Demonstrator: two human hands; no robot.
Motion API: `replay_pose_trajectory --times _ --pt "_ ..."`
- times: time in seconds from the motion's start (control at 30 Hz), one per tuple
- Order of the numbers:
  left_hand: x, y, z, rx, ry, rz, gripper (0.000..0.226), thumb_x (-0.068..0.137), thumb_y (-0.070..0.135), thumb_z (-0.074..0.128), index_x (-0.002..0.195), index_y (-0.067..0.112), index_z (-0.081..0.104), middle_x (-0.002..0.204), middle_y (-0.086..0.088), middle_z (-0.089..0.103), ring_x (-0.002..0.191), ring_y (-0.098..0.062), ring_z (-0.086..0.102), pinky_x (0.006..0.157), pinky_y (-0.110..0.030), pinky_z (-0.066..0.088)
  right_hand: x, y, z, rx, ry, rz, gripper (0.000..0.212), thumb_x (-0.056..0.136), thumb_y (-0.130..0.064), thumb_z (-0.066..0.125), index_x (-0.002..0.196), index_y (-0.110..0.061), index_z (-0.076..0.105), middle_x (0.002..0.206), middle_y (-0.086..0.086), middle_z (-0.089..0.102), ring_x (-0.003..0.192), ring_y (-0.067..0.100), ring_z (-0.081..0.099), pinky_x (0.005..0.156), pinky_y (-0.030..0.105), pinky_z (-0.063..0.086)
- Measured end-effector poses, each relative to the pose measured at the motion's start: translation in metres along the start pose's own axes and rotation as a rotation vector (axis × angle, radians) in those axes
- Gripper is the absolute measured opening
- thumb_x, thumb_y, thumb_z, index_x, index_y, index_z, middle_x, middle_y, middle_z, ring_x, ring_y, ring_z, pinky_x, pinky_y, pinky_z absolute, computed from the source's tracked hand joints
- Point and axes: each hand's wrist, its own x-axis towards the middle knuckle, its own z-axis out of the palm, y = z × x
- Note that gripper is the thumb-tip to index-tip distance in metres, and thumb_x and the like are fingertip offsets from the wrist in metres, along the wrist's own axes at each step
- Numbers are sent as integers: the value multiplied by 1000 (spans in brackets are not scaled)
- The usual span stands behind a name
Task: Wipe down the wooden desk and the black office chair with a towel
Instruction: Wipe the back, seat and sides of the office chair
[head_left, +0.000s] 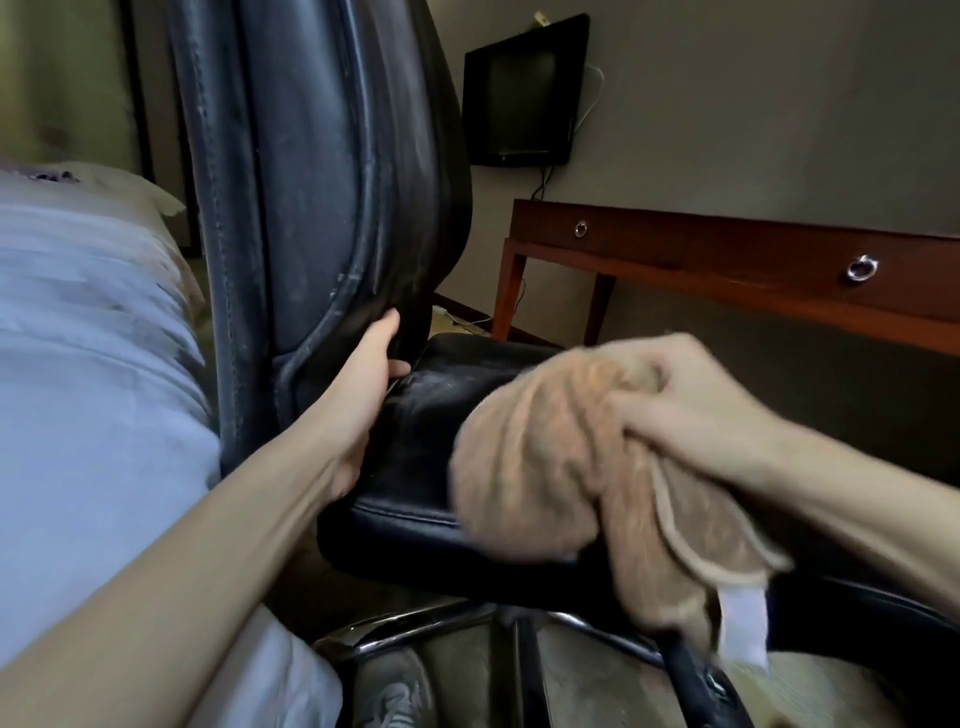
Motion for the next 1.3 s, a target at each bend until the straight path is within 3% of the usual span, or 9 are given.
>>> replay_pose_trajectory --times 0.1,0.23,0.4,0.63,0.8,0.9,1.07,1.17,1.3 --pt "7 -2 -4 11 -13 -7 71 89 77 50 118 15 69 47 9 65 40 -3 63 29 -19 42 32 17 -49 -515 -69 121 58 71 -41 82 126 -41 61 156 -1 48 146 15 40 120 45 33" --pt "11 -3 -1 47 -16 -1 65 91 74 50 116 18 69 49 4 68 36 -1 60 30 -16 42 52 54 -72 -326 -206 500 136 42 -102 62 160 -47 22 170 -10 18 156 16 19 126 45 16" --pt "12 -7 1 77 6 24 59 95 70 48 116 20 69 82 1 56 33 1 57 30 -13 37 51 127 -15 -438 -184 593 83 94 -76 43 162 -32 25 171 4 21 154 29 24 123 35 17" --pt "15 -8 2 127 35 43 58 96 71 43 118 23 67 80 5 54 39 3 57 55 -22 34 -3 76 -7 -476 -169 358 72 60 -75 44 126 -50 59 124 -16 68 112 18 64 85 31 42" --pt "18 -9 -2 184 50 121 55 99 68 38 123 26 65 105 3 58 71 0 55 61 -17 28 -58 20 -8 -184 -286 80 16 73 -41 63 86 -50 67 80 -19 69 71 1 61 70 31 50" --pt "17 -8 -4 185 33 130 53 100 67 38 121 27 66 110 5 57 80 0 51 62 -18 29 -63 11 -31 -84 -185 81 36 73 -33 64 106 -35 79 95 -6 79 81 10 72 76 35 58" --pt "21 -10 -5 169 32 123 53 100 65 40 121 24 67 95 10 57 78 0 54 61 -20 33 -17 35 -70 -246 389 224 39 63 -49 63 94 -29 77 86 -9 77 88 13 71 80 34 58" --pt "27 -14 -6 194 35 137 51 100 66 41 114 26 69 92 12 60 67 1 63 62 -19 32 24 57 -77 -331 400 300 30 71 -48 71 100 -38 71 101 -13 75 102 16 69 80 27 49" --pt "39 -16 -6 181 52 126 45 99 64 44 97 28 70 87 11 63 63 0 65 61 -22 35 66 106 -58 -481 178 633 99 77 -81 64 160 -44 23 170 11 20 156 39 15 124 63 13"
